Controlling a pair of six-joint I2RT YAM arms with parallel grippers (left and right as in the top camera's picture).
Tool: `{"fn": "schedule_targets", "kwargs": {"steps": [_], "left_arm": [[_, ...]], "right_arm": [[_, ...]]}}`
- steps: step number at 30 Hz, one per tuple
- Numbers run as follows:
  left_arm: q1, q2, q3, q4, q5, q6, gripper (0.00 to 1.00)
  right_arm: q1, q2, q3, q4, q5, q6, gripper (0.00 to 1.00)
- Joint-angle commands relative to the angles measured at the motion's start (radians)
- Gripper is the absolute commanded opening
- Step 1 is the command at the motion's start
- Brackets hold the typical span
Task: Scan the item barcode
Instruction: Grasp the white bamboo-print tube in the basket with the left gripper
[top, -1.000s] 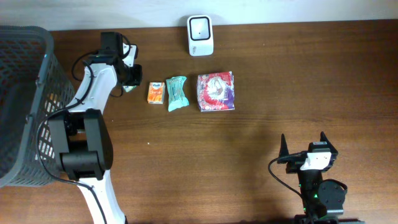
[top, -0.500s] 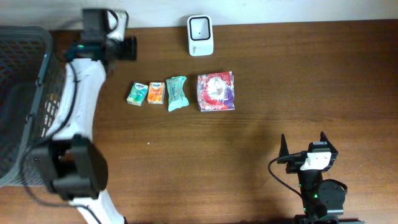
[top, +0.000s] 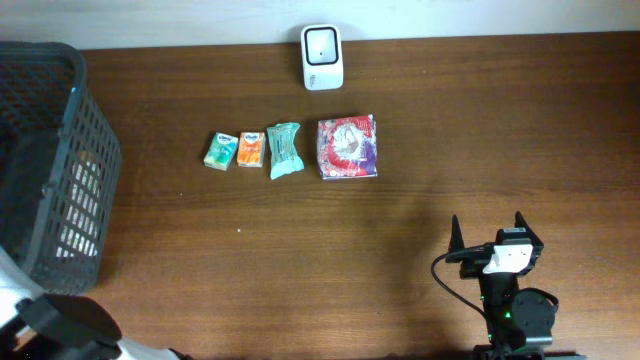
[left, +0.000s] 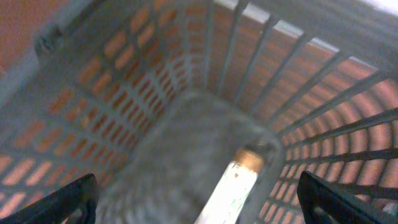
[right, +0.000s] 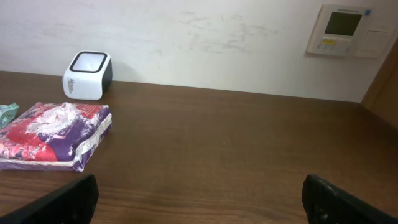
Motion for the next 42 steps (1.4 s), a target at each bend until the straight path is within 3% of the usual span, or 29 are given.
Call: {"fn": "schedule_targets", "kwargs": {"steps": [1, 3, 7, 8, 19, 21, 22, 23, 26, 32, 36, 39, 42], "left_arm": [[0.037, 0.080, -0.001, -0.071, 0.019, 0.026, 1.00], [0.040, 0.156, -0.001, -0.163, 0.091, 0.212, 0.99], [0.040, 0.311, -0.002, -0.266, 0.087, 0.248, 0.99], [0.040, 0.356, -0.002, -0.279, 0.087, 0.249, 0.94], [0.032, 0.538, -0.021, -0.257, 0.191, 0.249, 0.86], [0.031, 0.553, -0.021, -0.257, 0.191, 0.249, 0.61], [0.031, 0.557, -0.021, -0.257, 0.192, 0.249, 0.38], [0.031, 0.557, -0.021, -0.257, 0.192, 0.248, 0.25], [0.032, 0.557, 0.049, -0.305, 0.191, 0.159, 0.00], [0.032, 0.557, 0.676, -0.644, 0.192, 0.055, 0.00], [0.032, 0.550, 1.003, -0.729, 0.219, -0.116, 0.00], [0.032, 0.504, 1.210, -0.713, 0.513, -0.122, 0.00], [0.004, 0.406, 1.207, -0.589, 0.802, -0.269, 0.00]], "right_arm": [[0.006, -0.006, -0.007, -0.004, 0.008, -0.007, 0.98], [0.006, -0.006, -0.007, -0.004, 0.008, -0.007, 0.98], [0.006, -0.006, -0.007, -0.004, 0.008, -0.007, 0.98], [0.006, -0.006, -0.007, -0.004, 0.008, -0.007, 0.98], [0.006, -0.006, -0.007, -0.004, 0.008, -0.007, 0.98], [0.006, -0.006, -0.007, -0.004, 0.008, -0.007, 0.98], [0.006, -0.006, -0.007, -0.004, 0.008, -0.007, 0.98], [0.006, -0.006, -0.007, -0.005, 0.008, -0.007, 0.98], [0.006, -0.006, -0.007, -0.005, 0.008, -0.007, 0.98], [0.006, -0.006, -0.007, -0.004, 0.008, -0.007, 0.98], [0.006, -0.006, -0.007, -0.004, 0.008, -0.007, 0.98], [0.006, -0.006, -0.007, -0.004, 0.008, -0.007, 0.98], [0.006, -0.006, -0.007, -0.004, 0.008, -0.007, 0.98]]}}
